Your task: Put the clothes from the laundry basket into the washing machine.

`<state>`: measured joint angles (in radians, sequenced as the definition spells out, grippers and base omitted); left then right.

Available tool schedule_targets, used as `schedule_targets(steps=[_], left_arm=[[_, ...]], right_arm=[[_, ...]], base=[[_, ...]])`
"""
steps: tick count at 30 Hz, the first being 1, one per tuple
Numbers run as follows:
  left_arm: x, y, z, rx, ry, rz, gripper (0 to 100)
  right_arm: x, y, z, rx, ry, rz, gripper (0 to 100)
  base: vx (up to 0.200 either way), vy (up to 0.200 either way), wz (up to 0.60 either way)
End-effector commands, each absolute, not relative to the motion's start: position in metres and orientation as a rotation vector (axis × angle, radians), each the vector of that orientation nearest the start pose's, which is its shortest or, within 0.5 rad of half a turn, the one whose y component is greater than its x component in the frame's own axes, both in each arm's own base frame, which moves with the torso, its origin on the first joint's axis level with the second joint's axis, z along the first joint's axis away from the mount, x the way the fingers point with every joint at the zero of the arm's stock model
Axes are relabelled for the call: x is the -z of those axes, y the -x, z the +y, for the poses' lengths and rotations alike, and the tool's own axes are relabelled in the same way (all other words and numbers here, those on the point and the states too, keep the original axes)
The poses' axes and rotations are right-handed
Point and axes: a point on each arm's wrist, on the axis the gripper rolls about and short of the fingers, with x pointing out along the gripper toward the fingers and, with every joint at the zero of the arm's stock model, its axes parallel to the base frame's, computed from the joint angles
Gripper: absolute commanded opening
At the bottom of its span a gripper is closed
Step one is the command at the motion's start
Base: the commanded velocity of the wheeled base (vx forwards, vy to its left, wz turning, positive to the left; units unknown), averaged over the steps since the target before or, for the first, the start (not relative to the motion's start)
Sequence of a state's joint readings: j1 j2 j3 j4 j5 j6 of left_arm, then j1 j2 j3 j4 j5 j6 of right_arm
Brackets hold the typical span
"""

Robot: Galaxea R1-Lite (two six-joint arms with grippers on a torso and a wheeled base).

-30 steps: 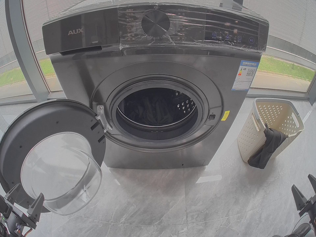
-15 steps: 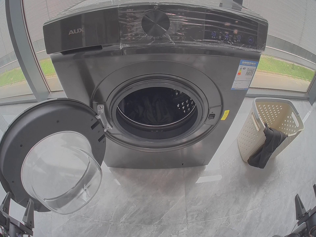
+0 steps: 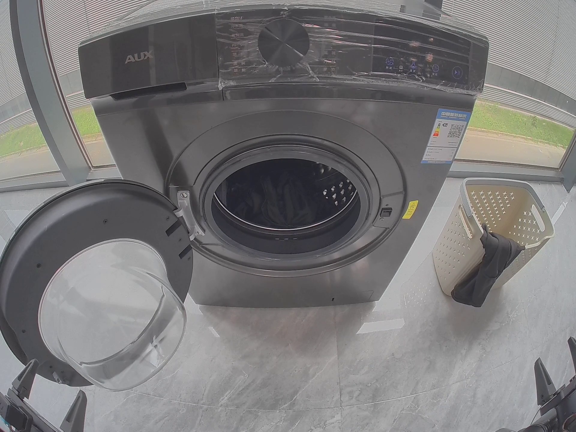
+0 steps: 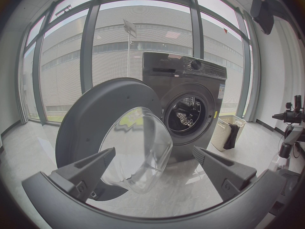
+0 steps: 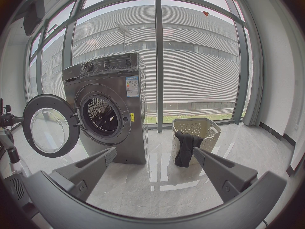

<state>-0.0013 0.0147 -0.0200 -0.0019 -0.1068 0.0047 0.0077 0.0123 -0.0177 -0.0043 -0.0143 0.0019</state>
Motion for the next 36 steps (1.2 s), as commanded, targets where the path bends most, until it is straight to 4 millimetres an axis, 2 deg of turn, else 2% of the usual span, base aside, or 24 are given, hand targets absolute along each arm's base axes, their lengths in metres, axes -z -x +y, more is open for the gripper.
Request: schedule_targets(steps=[1, 3, 7, 15, 23, 36], left_arm=[[-0.0827, 0.0255, 0.0017, -0.072, 0.031, -0.015, 100], [-0.0799, 0.0243, 0.0019, -0.086, 0.050, -0.014, 100], [-0.0774, 0.0236, 0.0001, 0.000, 0.041, 0.000, 100], [-0.0760, 0.0228, 0.0009, -0.044, 0.042, -0.006, 100], [-0.0757, 0.0229, 0.0002, -0.005, 0.021, 0.000, 100], [-0.0759, 0.0229, 0.0003, -0.011, 0.040, -0.002, 100]], right_arm=[[-0.0762, 0.0223, -0.0005, 0.003, 0.003, 0.000, 100], [-0.0762, 0.0223, -0.0005, 0.003, 0.003, 0.000, 100], [-0.0762, 0.0223, -0.0005, 0.003, 0.002, 0.000, 100], [-0.0762, 0.0223, -0.0005, 0.003, 0.002, 0.000, 100], [-0.0762, 0.0223, -0.0005, 0.003, 0.002, 0.000, 100], [-0.0762, 0.0223, -0.0005, 0.003, 0.002, 0.000, 100]], base=[[0.000, 0.000, 0.00], [0.000, 0.000, 0.00], [0.000, 0.000, 0.00], [0.000, 0.000, 0.00], [0.000, 0.000, 0.00], [0.000, -0.200, 0.00]])
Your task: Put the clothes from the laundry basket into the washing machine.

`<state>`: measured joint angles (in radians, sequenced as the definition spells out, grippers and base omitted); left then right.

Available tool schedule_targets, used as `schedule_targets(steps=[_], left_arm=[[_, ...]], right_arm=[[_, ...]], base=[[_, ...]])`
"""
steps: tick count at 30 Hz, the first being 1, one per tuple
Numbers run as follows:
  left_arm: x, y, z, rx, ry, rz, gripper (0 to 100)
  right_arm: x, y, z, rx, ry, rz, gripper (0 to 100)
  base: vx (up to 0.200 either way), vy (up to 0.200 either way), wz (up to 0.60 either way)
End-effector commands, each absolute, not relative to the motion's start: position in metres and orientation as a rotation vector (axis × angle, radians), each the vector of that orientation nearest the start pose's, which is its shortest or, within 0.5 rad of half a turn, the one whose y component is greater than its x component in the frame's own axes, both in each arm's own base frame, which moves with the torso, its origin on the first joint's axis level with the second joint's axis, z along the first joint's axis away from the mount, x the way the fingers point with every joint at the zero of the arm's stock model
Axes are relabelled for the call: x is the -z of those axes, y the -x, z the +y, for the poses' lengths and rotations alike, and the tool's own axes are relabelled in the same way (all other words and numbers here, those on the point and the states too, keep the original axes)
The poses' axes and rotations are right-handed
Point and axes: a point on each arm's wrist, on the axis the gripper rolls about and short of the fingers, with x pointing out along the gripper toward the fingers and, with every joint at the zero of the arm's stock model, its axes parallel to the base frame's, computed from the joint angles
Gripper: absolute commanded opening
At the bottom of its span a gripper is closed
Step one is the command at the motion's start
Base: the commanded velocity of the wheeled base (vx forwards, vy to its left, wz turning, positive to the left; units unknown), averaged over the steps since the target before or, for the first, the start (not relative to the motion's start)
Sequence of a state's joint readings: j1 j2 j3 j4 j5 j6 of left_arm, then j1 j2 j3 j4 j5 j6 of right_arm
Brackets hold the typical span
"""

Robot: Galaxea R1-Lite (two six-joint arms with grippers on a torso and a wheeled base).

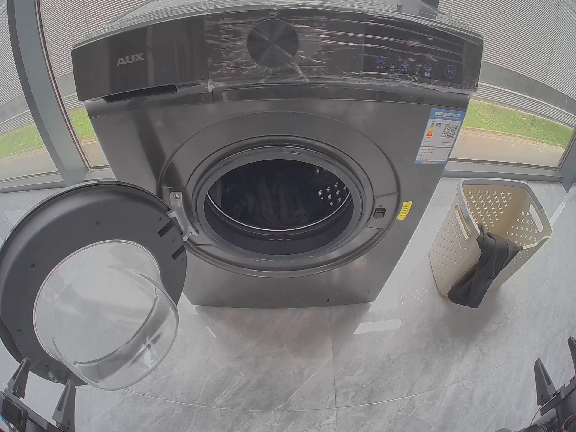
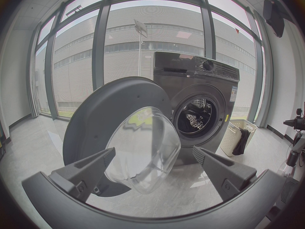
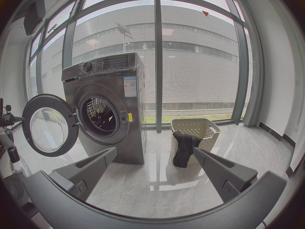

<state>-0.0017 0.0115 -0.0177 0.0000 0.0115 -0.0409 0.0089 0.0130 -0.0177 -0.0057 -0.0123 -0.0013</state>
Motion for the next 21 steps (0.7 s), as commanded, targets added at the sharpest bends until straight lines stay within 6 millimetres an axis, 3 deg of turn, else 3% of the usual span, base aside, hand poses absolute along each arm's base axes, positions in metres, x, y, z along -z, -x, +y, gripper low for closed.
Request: schedule_targets(steps=[1, 5, 21], left_arm=[[-0.0759, 0.0229, 0.0003, -0.011, 0.038, -0.002, 100], [-0.0759, 0.0229, 0.0003, -0.011, 0.037, -0.002, 100], [-0.0759, 0.0229, 0.0003, -0.011, 0.041, -0.002, 100]], right_arm=[[-0.0762, 0.0223, -0.0005, 0.003, 0.002, 0.000, 100], [-0.0762, 0.0223, -0.0005, 0.003, 0.002, 0.000, 100], [-0.0762, 0.0223, -0.0005, 0.003, 0.002, 0.000, 100]], base=[[0.000, -0.200, 0.00], [0.000, -0.200, 0.00], [0.000, 0.000, 0.00]])
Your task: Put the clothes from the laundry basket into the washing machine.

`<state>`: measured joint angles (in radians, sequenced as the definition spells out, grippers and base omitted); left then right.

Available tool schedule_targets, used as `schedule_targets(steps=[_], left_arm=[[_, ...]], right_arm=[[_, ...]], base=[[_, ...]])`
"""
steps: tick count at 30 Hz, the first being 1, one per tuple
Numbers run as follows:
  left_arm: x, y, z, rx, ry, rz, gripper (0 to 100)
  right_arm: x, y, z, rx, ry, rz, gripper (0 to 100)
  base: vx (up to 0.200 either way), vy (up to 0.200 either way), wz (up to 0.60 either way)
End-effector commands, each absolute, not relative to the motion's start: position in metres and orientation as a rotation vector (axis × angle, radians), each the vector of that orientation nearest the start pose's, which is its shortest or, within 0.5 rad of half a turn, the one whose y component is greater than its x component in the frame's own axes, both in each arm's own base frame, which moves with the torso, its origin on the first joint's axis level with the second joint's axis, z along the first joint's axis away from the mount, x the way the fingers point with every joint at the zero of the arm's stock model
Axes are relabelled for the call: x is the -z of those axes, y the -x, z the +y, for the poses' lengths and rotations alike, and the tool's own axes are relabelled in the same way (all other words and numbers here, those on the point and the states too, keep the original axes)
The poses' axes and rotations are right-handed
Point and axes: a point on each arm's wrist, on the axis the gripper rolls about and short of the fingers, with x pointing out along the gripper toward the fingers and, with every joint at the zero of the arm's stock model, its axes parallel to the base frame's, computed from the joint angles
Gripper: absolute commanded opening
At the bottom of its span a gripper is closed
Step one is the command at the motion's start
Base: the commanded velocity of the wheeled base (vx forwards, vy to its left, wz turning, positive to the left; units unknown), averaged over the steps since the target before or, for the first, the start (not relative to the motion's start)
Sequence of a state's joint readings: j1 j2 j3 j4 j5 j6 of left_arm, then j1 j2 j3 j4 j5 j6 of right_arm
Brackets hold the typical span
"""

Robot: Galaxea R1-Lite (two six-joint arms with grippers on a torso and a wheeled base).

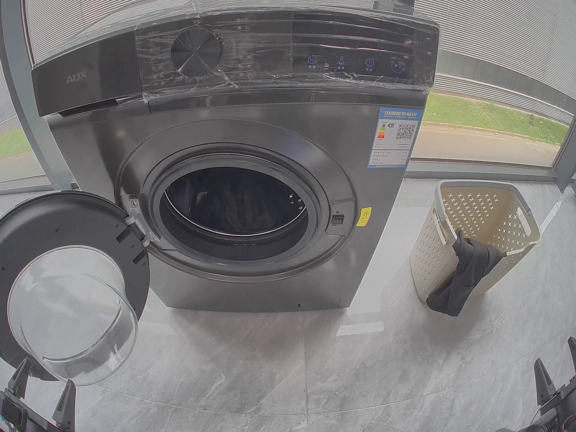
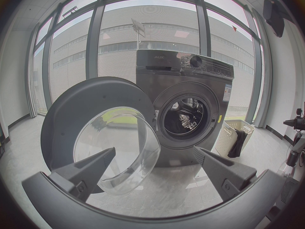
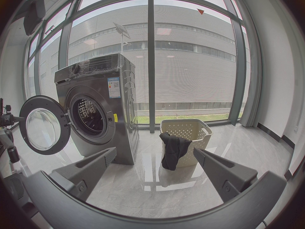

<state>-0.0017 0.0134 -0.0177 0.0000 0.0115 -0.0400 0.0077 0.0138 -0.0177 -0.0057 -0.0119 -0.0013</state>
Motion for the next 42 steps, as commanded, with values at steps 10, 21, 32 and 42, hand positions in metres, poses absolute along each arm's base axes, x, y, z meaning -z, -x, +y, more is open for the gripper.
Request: schedule_targets(steps=[10, 21, 32, 42], left_arm=[[-0.0759, 0.0229, 0.0003, -0.014, 0.040, -0.002, 100], [-0.0755, 0.0228, 0.0003, -0.012, 0.040, 0.000, 100], [-0.0757, 0.0229, 0.0003, -0.009, 0.041, 0.000, 100], [-0.0757, 0.0229, 0.0003, -0.011, 0.043, 0.000, 100]], right_arm=[[-0.0762, 0.0223, -0.0005, 0.003, 0.002, 0.000, 100], [-0.0762, 0.0223, -0.0005, 0.003, 0.002, 0.000, 100], [-0.0762, 0.0223, -0.0005, 0.003, 0.002, 0.000, 100], [-0.0762, 0.0223, -0.0005, 0.003, 0.002, 0.000, 100]], base=[[0.000, -0.160, 0.00], [0.000, -0.200, 0.00], [0.000, -0.200, 0.00], [0.000, -0.200, 0.00]])
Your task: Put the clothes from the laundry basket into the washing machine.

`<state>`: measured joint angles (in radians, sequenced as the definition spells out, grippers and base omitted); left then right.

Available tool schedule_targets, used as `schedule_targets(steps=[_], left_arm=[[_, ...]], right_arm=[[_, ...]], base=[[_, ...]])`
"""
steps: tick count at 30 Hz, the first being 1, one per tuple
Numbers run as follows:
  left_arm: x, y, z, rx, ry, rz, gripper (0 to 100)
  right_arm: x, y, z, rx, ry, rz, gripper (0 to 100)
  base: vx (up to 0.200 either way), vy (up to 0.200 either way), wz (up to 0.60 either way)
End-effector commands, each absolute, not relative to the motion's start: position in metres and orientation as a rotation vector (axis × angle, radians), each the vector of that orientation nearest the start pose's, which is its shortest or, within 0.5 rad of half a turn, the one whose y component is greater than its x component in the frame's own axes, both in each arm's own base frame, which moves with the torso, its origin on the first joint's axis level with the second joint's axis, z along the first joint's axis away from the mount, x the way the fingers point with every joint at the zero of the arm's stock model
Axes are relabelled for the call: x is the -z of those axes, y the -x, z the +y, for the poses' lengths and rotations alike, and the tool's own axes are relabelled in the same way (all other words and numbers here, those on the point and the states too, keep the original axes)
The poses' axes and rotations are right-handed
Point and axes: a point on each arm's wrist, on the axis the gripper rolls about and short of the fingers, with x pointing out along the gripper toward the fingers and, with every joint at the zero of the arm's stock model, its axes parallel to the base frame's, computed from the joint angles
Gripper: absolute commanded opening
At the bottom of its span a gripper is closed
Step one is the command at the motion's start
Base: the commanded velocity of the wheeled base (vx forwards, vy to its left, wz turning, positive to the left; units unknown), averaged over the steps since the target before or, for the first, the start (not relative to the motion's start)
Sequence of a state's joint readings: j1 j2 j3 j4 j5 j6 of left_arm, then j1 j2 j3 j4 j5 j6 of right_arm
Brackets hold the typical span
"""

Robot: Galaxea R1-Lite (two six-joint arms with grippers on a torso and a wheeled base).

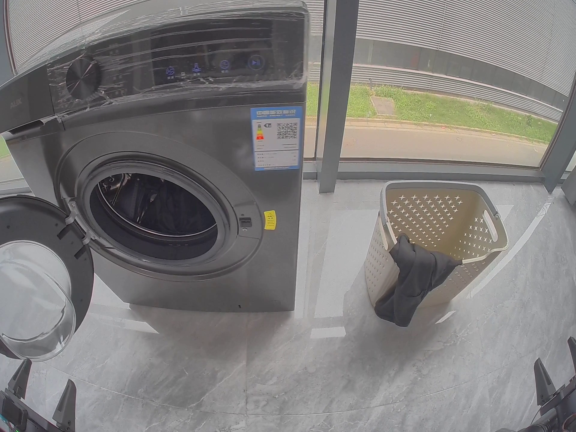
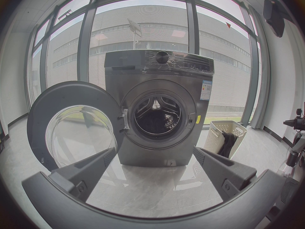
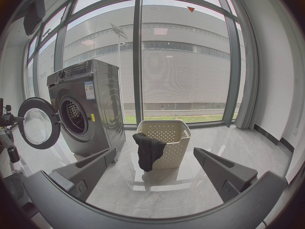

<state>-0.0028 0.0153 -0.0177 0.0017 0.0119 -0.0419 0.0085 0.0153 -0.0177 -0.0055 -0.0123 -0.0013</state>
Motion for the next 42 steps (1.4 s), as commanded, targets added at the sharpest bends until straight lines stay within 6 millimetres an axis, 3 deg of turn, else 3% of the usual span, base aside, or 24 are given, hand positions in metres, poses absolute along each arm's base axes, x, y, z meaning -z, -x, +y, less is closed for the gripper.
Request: schedule_targets(steps=[1, 5, 11, 17, 26, 42], left_arm=[[-0.0757, 0.0229, 0.0003, -0.011, 0.043, 0.000, 100], [-0.0757, 0.0229, 0.0003, -0.011, 0.041, 0.000, 100], [-0.0757, 0.0229, 0.0003, -0.011, 0.040, 0.000, 100], [-0.0757, 0.0229, 0.0003, -0.011, 0.044, 0.000, 100], [-0.0757, 0.0229, 0.0003, -0.011, 0.043, 0.000, 100], [-0.0757, 0.0229, 0.0003, -0.011, 0.041, 0.000, 100]], right_arm=[[-0.0762, 0.0223, -0.0005, 0.003, 0.002, 0.000, 100], [-0.0762, 0.0223, -0.0005, 0.003, 0.002, 0.000, 100], [-0.0762, 0.0223, -0.0005, 0.003, 0.002, 0.000, 100], [-0.0762, 0.0223, -0.0005, 0.003, 0.002, 0.000, 100], [-0.0762, 0.0223, -0.0005, 0.003, 0.002, 0.000, 100], [-0.0762, 0.0223, -0.0005, 0.005, 0.002, 0.000, 100]], base=[[0.000, -0.200, 0.00], [0.000, -0.200, 0.00], [0.000, 0.000, 0.00], [0.200, 0.000, 0.00], [0.000, 0.000, 0.00], [0.000, -0.200, 0.00]])
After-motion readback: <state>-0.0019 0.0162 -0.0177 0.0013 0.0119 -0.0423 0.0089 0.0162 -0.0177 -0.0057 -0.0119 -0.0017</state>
